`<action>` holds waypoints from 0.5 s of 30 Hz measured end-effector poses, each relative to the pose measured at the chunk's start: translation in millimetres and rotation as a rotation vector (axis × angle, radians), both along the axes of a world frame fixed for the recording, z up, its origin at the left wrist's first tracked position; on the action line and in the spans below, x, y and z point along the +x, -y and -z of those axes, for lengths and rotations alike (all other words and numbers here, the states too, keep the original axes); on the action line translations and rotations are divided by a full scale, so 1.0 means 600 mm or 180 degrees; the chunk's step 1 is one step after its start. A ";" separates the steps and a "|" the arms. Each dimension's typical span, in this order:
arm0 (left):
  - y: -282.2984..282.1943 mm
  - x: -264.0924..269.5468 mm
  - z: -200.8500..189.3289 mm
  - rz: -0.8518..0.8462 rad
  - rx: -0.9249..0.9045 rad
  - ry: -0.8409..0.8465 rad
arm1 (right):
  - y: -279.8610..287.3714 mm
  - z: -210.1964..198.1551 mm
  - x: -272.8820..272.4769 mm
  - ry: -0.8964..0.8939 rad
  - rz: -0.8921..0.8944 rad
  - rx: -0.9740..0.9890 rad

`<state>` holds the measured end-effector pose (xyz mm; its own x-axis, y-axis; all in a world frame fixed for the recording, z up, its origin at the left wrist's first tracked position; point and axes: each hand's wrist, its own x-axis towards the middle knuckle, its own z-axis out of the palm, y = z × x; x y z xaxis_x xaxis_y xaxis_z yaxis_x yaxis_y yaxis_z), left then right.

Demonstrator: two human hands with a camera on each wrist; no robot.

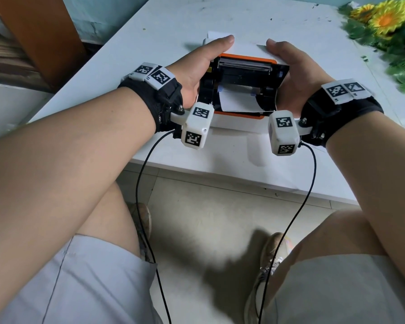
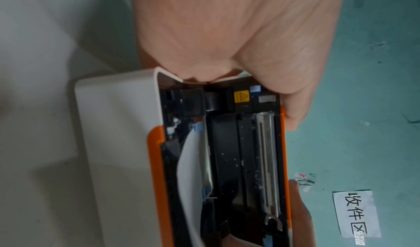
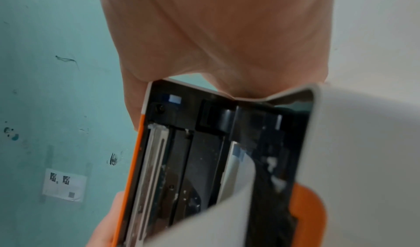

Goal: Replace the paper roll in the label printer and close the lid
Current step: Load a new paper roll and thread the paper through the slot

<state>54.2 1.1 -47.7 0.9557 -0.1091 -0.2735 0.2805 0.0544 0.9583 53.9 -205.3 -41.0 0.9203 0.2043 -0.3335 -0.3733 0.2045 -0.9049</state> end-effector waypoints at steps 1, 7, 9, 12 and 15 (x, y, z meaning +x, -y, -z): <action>0.000 -0.001 0.000 0.0000 -0.0018 -0.0026 | 0.000 0.000 -0.001 0.0019 0.0006 -0.0032; -0.002 -0.004 -0.001 0.0035 -0.0025 -0.0066 | -0.002 0.001 -0.004 -0.0044 0.0108 -0.0006; -0.003 -0.004 -0.001 0.0049 -0.0047 -0.0030 | -0.002 0.000 -0.003 -0.0061 0.0072 -0.0040; -0.003 -0.005 0.002 0.0039 -0.0061 0.0001 | 0.002 0.002 0.000 -0.0073 0.0001 -0.0059; -0.002 -0.003 0.004 -0.0001 -0.0061 -0.0009 | 0.001 0.000 0.000 -0.0069 0.0027 0.0009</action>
<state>52.6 2.0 -50.0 0.9549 -0.1141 -0.2742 0.2833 0.0728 0.9563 53.6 -206.0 -41.1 0.9147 0.1974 -0.3528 -0.3910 0.2103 -0.8961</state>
